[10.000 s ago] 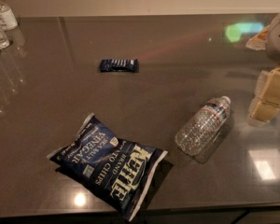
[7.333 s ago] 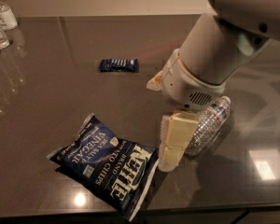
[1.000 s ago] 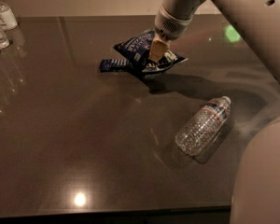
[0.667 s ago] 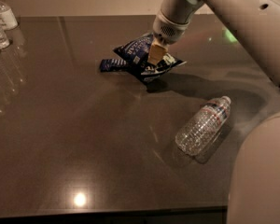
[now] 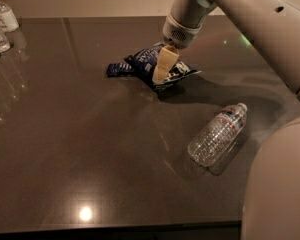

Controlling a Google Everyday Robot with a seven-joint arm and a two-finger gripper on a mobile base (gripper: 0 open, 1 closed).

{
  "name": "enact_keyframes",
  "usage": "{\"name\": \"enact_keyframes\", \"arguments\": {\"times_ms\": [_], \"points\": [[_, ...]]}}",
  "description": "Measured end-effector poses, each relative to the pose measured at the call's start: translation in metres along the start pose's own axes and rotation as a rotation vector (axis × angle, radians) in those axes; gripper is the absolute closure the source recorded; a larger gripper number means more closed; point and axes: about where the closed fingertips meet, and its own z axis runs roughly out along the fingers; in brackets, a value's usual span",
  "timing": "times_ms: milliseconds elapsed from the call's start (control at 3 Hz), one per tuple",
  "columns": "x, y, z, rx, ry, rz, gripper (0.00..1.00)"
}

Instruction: Move blue chip bag near rxbar blueberry

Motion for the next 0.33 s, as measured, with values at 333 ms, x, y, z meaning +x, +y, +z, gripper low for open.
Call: {"name": "enact_keyframes", "arguments": {"times_ms": [333], "points": [[0.0000, 0.0000, 0.0001, 0.000, 0.000, 0.000, 0.00]]}}
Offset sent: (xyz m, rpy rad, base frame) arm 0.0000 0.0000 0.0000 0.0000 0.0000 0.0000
